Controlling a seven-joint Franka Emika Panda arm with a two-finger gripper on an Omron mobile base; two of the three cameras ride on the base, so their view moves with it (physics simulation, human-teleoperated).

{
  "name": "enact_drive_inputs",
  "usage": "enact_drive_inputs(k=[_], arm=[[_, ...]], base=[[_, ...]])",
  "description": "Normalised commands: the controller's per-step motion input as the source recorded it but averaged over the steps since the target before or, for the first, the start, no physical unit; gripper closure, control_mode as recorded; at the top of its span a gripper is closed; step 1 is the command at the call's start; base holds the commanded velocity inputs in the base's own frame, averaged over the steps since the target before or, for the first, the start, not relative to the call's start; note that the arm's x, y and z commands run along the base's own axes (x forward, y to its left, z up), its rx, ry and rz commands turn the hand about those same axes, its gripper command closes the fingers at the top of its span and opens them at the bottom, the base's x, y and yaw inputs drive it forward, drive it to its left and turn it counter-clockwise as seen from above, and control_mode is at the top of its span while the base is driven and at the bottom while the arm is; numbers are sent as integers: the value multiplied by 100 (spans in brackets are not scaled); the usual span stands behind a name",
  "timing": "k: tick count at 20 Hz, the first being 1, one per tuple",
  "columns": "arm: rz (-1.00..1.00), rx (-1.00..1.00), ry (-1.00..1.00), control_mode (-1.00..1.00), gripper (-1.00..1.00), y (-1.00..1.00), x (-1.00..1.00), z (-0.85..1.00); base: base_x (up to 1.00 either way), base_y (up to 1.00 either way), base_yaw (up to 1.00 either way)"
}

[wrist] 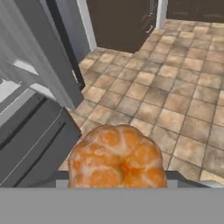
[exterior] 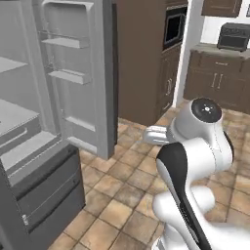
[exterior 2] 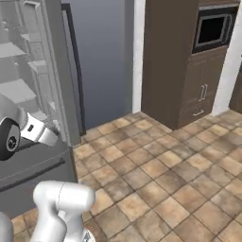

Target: Pick the banana and tangerine from the fridge and place them inside the tupperware on the counter.

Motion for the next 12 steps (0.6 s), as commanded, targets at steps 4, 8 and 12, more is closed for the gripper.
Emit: enact_drive_inputs(k=[4,8,12], arm=[[0,0,0,100,100,0,0,0],[0,0,0,100,100,0,0,0],[0,0,0,100,100,0,0,0]], base=[[-85,24,-100],[-68,8,-100],[-28,0,-100]])
